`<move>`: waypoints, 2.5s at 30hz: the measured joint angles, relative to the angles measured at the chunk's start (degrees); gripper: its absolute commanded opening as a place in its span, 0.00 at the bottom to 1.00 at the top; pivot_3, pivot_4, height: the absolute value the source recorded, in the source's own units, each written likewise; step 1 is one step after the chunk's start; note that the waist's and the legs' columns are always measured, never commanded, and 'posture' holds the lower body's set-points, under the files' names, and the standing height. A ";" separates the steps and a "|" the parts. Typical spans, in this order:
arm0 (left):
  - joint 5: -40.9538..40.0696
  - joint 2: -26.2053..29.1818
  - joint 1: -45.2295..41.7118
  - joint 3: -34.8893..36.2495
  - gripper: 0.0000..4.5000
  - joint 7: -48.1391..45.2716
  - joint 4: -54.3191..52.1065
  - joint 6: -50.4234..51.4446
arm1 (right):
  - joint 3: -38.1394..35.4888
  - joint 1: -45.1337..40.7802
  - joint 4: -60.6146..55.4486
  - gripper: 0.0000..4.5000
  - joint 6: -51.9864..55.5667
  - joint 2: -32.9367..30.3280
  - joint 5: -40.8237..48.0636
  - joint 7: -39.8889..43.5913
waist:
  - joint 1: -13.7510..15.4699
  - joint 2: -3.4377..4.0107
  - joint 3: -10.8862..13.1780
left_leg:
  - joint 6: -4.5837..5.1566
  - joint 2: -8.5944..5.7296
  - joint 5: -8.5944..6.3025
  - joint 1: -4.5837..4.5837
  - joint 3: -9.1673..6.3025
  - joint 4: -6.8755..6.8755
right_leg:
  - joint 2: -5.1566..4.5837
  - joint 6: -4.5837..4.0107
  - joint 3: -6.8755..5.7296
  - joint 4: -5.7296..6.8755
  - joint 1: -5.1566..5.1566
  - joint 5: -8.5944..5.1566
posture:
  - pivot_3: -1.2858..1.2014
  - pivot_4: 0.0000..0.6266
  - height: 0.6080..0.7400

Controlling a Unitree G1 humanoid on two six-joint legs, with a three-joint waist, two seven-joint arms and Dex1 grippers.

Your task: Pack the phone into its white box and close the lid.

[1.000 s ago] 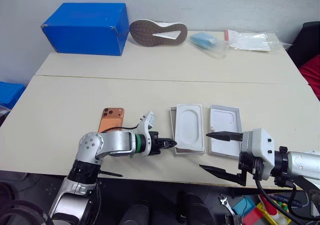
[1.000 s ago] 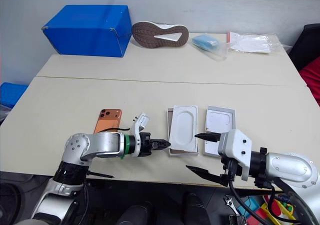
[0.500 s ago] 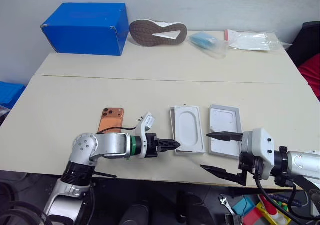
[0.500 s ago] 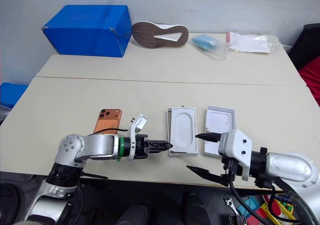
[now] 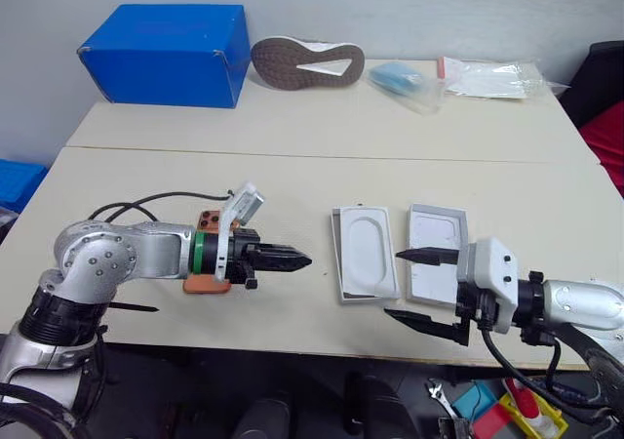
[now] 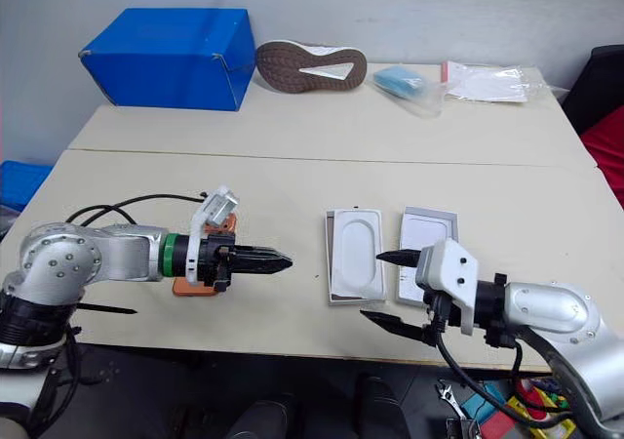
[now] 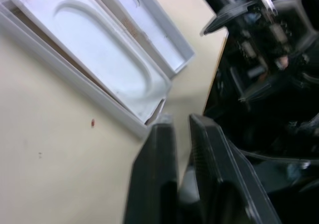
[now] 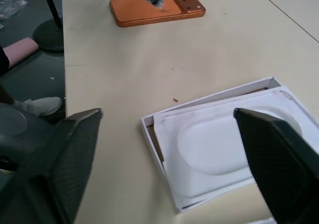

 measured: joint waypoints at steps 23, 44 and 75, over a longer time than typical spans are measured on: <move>32.29 -4.88 -0.79 -2.33 0.00 -21.71 8.91 -20.77 | 26.80 -26.75 26.72 0.01 -2.82 13.09 -23.73 2.78 | -1.26 -0.12 0.09 | 0.16 -0.01 0.02 -1.01 -0.05 0.14 | -0.03 0.06 -0.14 0.30 -1.00 0.04 | 0.52 0.24 1.00; 29.19 -4.08 2.92 6.30 0.00 -20.12 9.85 -5.97 | 14.22 -26.63 17.12 0.01 0.37 13.60 -12.98 5.64 | -1.56 -0.12 0.09 | 0.16 0.01 0.02 -0.96 -0.04 0.19 | -0.01 0.06 -0.10 0.42 -1.00 0.04 | 0.52 0.24 1.00; 42.53 10.25 -6.10 2.19 1.00 -34.71 50.33 6.63 | 39.43 -41.20 44.43 0.00 -12.07 38.84 -32.52 4.04 | -2.69 0.27 -0.33 | 0.44 -0.77 0.20 -0.94 0.02 0.40 | -0.32 0.05 -0.54 1.62 -1.46 0.04 | 0.52 0.24 1.00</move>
